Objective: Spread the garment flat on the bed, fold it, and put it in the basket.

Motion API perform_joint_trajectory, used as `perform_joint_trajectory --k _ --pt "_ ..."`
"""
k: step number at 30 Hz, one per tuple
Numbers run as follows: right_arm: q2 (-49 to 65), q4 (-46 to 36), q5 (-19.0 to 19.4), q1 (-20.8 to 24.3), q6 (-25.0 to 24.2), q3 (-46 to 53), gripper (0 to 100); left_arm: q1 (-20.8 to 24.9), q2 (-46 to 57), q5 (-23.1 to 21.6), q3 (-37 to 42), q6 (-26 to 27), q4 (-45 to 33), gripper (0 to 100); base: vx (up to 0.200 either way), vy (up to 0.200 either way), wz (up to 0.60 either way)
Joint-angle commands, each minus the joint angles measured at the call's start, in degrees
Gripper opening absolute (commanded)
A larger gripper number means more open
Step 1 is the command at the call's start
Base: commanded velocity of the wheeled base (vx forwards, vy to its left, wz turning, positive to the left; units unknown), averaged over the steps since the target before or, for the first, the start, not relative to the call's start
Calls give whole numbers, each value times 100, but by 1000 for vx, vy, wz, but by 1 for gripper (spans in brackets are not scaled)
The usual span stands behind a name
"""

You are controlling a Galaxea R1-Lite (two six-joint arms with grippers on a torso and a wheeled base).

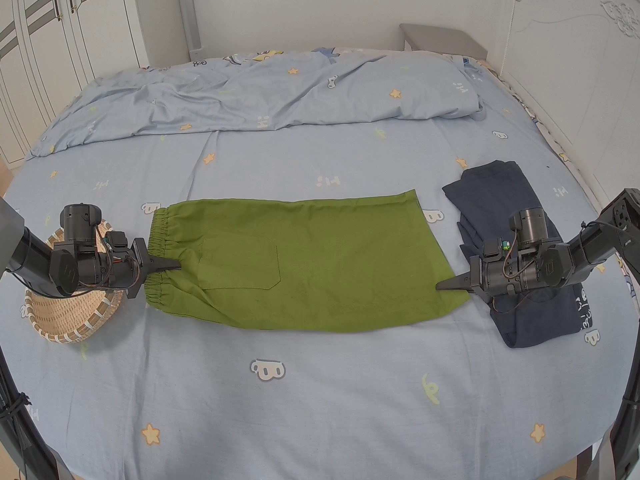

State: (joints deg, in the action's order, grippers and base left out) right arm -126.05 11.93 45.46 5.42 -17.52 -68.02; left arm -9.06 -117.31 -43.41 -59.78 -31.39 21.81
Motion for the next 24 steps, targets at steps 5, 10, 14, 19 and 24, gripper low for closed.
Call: perform_joint_trajectory --k 5,10,14,19,24 --pt "898 -235 -2 -129 29 439 0 -35 217 -10 -227 45 -819 0 0 0 0" --pt "1636 -983 7 -270 319 799 0 -17 569 -10 -209 599 -1864 0 0 0 0" --pt "2093 -1237 7 -288 671 1459 0 -79 745 -10 186 1267 -2383 0 0 0 0" --pt "2577 -1158 -20 -182 1049 2680 0 -202 1193 -1 1153 1759 -2568 0 0 0 0" --pt "2937 -816 -11 134 1172 3867 0 -421 1527 -10 2181 2348 -2550 0 0 0 0"
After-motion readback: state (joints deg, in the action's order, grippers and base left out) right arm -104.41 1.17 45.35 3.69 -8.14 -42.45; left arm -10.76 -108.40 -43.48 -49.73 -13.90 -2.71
